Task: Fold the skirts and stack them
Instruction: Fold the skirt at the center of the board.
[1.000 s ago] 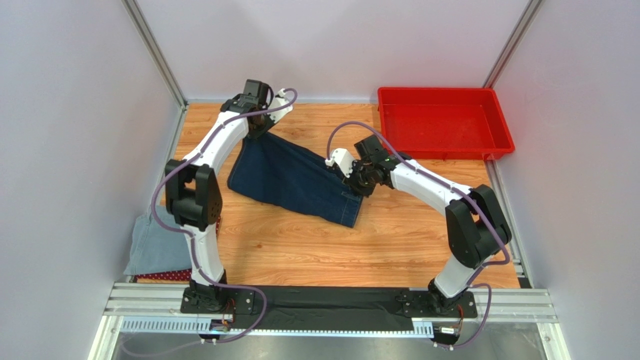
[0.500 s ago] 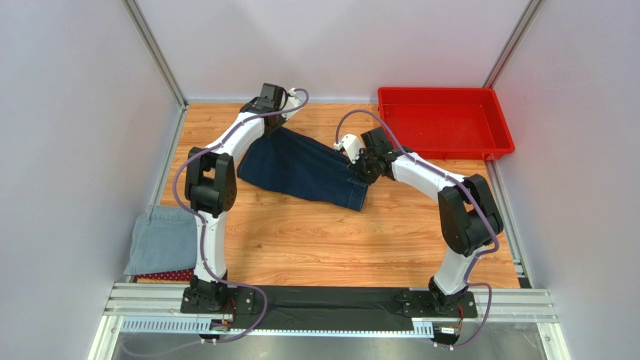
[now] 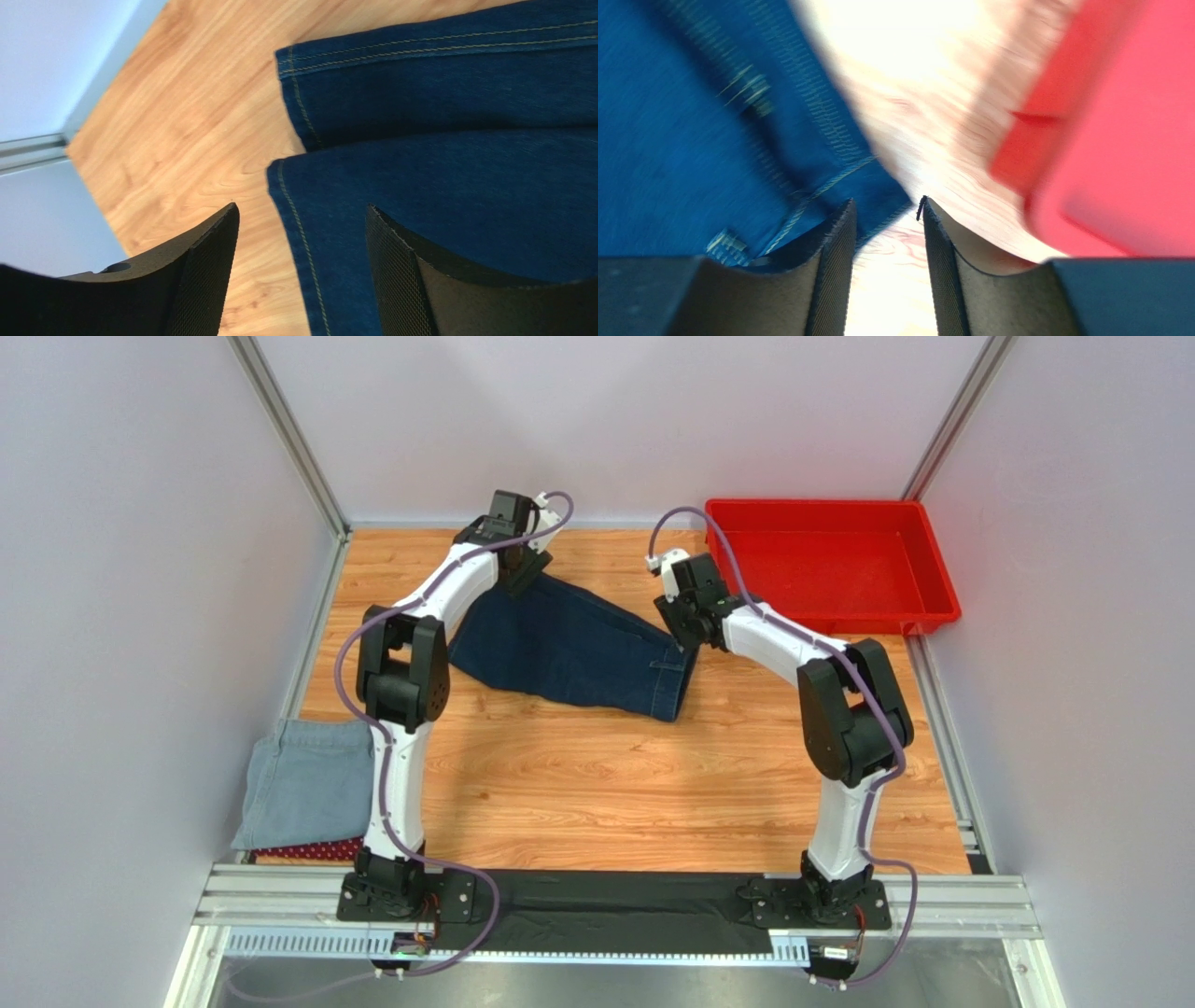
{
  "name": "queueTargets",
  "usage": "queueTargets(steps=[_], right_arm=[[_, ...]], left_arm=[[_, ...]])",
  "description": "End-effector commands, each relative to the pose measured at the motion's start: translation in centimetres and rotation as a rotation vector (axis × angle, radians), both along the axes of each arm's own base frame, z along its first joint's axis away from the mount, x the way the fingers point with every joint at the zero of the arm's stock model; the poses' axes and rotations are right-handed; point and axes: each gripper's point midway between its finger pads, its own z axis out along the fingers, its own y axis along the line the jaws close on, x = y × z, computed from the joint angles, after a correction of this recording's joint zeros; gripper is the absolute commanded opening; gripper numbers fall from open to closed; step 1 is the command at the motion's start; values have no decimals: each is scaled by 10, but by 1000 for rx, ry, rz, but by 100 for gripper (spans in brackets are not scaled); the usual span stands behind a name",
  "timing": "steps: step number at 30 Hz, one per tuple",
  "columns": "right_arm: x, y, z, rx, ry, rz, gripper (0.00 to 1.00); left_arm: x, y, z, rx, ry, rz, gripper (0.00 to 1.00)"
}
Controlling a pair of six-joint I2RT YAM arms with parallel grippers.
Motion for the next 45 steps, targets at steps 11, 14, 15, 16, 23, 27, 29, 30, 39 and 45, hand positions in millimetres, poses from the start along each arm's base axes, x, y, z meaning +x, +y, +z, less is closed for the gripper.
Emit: queueTargets(steps=[11, 14, 15, 16, 23, 27, 29, 30, 39, 45], right_arm=[[-94, 26, 34, 495, 236, -251, 55], [-102, 29, 20, 514, 283, -277, 56], [-103, 30, 17, 522, 295, -282, 56], [-104, 32, 11, 526, 315, -287, 56], [-100, 47, -14, 574, 386, -259, 45], [-100, 45, -26, 564, 417, -260, 18], [-104, 40, -30, 555, 427, -268, 9], [-106, 38, -30, 549, 429, -265, 5], [-176, 15, -32, 497, 548, -266, 0], [-206, 2, -16, 515, 530, -282, 32]], left_arm=[[-128, 33, 7, -408, 267, 77, 75], [-129, 37, -9, -449, 301, 111, 74], [-128, 39, -12, -462, 306, 124, 75], [-127, 36, -18, -480, 326, 120, 74], [-121, 37, -54, -476, 397, 165, 54], [-135, 33, -54, -488, 428, 139, 2], [-155, 34, -59, -482, 467, 114, 0], [-163, 35, -58, -477, 472, 105, 0], [-299, 41, -45, -446, 613, -38, 0], [-383, 34, -26, -491, 714, -164, 64]])
